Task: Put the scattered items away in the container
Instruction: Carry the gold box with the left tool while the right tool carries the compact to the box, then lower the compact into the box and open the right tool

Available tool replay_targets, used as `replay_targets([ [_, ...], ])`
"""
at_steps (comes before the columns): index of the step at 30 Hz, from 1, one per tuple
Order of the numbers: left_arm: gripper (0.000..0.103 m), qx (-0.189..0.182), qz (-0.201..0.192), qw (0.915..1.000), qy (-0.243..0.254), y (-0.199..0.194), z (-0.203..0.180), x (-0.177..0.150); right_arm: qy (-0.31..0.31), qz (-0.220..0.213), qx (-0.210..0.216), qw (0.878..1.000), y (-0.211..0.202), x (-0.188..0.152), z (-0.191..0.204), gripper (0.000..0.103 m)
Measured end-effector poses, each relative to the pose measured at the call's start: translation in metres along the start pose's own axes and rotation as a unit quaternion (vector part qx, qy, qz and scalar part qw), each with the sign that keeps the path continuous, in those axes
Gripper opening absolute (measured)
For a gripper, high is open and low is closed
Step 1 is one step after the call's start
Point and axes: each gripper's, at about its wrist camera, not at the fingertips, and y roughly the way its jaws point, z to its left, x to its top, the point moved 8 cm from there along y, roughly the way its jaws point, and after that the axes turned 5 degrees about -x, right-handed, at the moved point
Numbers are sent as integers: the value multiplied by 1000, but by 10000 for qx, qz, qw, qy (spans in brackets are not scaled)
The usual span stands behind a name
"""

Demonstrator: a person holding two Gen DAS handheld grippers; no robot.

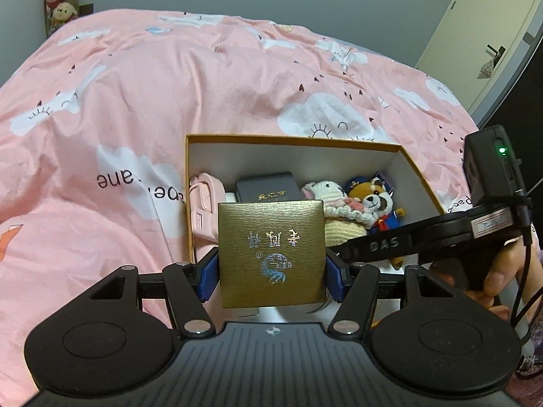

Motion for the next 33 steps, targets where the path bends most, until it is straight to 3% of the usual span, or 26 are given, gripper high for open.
replay_targets([
  [10, 71, -3, 64, 10000, 36, 11, 9, -3, 125, 399, -116, 9991, 26, 0, 1, 15],
  [19, 71, -102, 100, 9999, 6, 15, 11, -5, -14, 677, -837, 9942, 31, -7, -17, 23],
  [21, 71, -99, 113, 9999, -13, 15, 12, -5, -29, 783, -822, 9935, 35, -10, -14, 22],
  [33, 71, -243, 441, 9987, -33, 25, 4, -8, -385, 730, -1242, 9888, 36, -8, -4, 24],
])
